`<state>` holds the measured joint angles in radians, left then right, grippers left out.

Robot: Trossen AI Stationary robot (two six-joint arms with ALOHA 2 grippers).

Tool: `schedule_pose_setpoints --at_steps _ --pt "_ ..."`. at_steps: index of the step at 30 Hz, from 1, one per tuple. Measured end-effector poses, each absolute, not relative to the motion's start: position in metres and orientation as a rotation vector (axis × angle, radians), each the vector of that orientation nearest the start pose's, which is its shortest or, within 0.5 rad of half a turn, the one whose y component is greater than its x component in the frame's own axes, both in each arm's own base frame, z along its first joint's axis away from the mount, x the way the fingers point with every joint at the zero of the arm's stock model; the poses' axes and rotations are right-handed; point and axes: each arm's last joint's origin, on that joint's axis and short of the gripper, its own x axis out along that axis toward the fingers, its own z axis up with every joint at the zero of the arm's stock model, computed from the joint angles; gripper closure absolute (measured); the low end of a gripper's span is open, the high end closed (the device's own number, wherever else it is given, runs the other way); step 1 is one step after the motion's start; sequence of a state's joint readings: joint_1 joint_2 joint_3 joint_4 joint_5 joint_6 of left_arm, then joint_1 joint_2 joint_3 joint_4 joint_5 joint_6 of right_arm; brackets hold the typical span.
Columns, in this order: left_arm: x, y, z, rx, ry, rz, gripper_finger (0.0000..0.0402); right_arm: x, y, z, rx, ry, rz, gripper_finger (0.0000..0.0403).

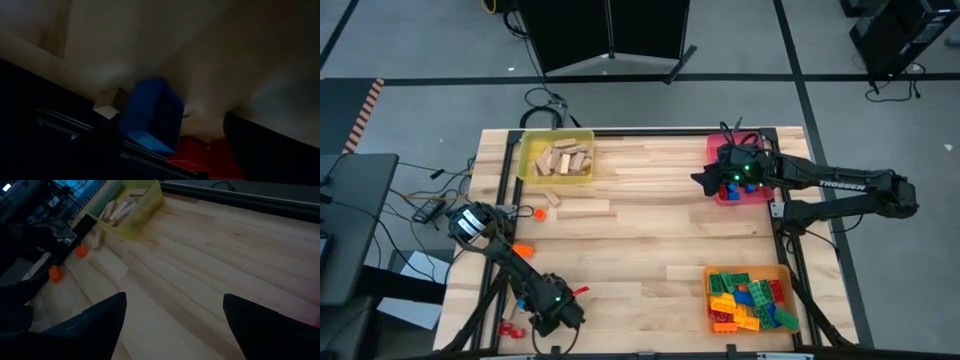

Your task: Sort blocks by size

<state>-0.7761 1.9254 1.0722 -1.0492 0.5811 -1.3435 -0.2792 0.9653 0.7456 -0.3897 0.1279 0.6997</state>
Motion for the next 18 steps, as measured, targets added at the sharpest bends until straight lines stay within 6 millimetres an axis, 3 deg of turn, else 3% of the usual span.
schedule_pose_setpoints --at_steps 18 --pt "0.195 -0.214 0.118 -0.559 2.158 0.563 0.0167 0.196 -0.046 0.271 0.759 0.455 -0.548 0.0063"
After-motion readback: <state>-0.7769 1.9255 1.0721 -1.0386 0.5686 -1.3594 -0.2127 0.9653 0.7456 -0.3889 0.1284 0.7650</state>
